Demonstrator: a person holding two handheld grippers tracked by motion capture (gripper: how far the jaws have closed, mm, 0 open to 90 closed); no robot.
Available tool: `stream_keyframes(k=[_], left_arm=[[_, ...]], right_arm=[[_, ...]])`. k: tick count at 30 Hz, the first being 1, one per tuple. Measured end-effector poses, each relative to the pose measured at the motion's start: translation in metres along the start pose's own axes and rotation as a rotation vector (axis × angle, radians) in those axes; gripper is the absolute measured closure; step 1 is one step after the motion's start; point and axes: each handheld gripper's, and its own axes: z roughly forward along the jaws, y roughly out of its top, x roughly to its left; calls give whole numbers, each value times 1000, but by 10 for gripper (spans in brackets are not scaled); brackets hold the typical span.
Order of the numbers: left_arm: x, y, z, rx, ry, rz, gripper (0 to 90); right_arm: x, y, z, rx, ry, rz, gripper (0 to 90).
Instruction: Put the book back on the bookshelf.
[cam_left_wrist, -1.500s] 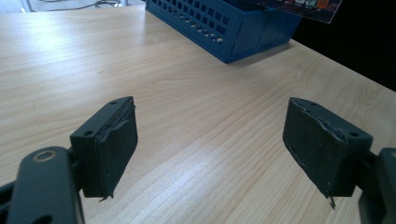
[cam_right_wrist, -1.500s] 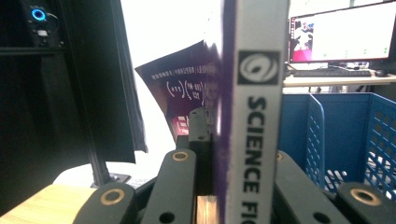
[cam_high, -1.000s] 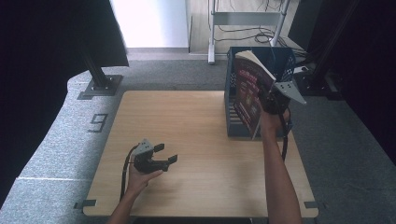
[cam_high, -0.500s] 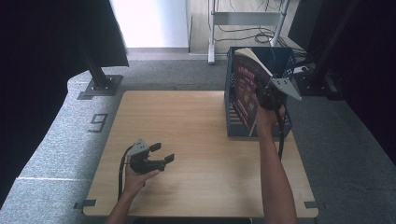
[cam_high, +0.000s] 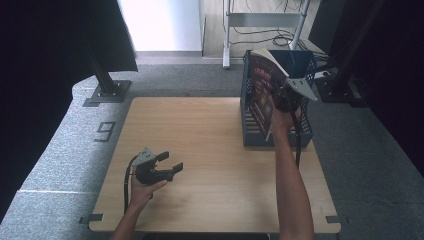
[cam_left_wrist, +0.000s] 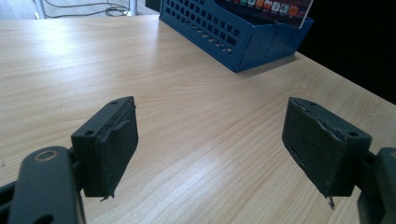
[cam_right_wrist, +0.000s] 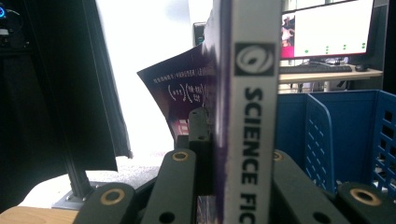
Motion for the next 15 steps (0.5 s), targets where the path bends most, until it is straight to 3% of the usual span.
stream_keyframes(k=[15], left_arm=[[3, -2, 0, 4, 11, -9, 185]], right_arm=[[-4, -6, 13, 12, -5, 0, 814]])
